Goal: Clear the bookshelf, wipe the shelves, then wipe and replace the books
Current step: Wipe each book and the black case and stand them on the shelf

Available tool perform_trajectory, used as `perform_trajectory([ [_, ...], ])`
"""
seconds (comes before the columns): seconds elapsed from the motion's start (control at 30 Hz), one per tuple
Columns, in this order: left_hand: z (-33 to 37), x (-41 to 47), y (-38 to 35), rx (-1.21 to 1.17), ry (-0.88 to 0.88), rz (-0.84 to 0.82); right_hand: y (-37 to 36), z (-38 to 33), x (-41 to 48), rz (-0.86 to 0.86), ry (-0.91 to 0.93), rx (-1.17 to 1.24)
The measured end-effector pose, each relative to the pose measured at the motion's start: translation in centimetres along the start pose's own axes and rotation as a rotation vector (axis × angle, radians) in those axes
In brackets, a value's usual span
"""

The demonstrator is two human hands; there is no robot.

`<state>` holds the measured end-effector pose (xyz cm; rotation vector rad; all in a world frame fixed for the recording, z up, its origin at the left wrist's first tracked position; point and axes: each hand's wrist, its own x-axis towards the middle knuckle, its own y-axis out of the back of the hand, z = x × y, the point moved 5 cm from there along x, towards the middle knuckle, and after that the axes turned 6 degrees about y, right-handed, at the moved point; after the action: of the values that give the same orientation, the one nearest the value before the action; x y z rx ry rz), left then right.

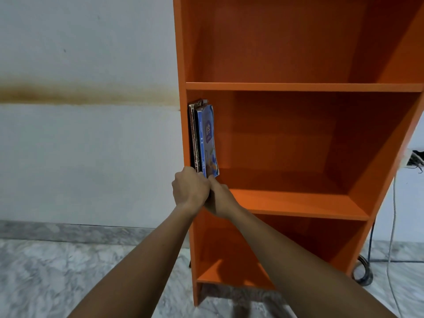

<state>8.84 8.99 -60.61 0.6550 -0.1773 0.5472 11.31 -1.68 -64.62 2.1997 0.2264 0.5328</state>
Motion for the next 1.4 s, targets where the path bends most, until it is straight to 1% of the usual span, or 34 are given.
perform_trajectory([
  [0.07,0.0,-0.1,0.3,0.008,-0.011,0.002,-0.1,0.4,0.2,0.092,-0.045,0.018],
  [0.13,0.0,-0.1,0.5,0.009,-0.009,0.001,-0.3,0.4,-0.1,0.132,-0.094,0.033],
  [0.3,0.3,0.3,0.5,-0.016,0.019,-0.032,-1.2,-0.4,-0.9,0.063,-0.034,0.033],
  [0.53,-0.3,-0.7,0.7,0.007,0.026,-0.065,-0.2,-0.6,-1.2,0.07,-0.069,-0.049],
  [0.67,-0.6,-1.0,1.0,0.031,0.03,-0.067,-0.3,-0.4,-1.5,0.101,-0.105,-0.013],
  [0.77,-0.8,-1.4,1.3,0.037,0.031,-0.072,-0.6,-0.2,-1.8,0.116,-0.111,0.089],
  [0.87,-1.1,-1.8,1.4,0.046,0.039,-0.089,-0.3,0.1,-2.1,0.115,-0.126,0.056],
  [0.97,-1.1,-2.4,1.5,0.046,0.048,-0.115,0.6,0.2,-2.6,0.136,-0.132,0.077],
  [1.03,-1.1,-3.2,1.6,0.051,0.056,-0.123,1.7,-0.2,-3.5,0.191,-0.121,0.088],
  [1.13,-1.7,-5.5,1.2,0.072,0.094,-0.15,3.2,-0.2,-7.4,0.359,-0.101,0.077],
  [1.2,-2.6,-8.9,-0.5,0.097,0.104,-0.23,3.0,1.9,-11.9,0.398,-0.168,0.006],
  [1.27,-3.6,-12.5,-2.8,0.151,0.103,-0.341,2.2,5.0,-16.7,0.343,-0.287,-0.045],
  [1.33,-5.3,-17.8,-6.6,0.195,0.109,-0.516,0.4,9.8,-22.2,0.17,-0.404,-0.107],
  [1.4,-7.0,-22.4,-10.2,0.179,0.122,-0.691,-2.3,14.5,-26.6,-0.032,-0.498,-0.087],
])
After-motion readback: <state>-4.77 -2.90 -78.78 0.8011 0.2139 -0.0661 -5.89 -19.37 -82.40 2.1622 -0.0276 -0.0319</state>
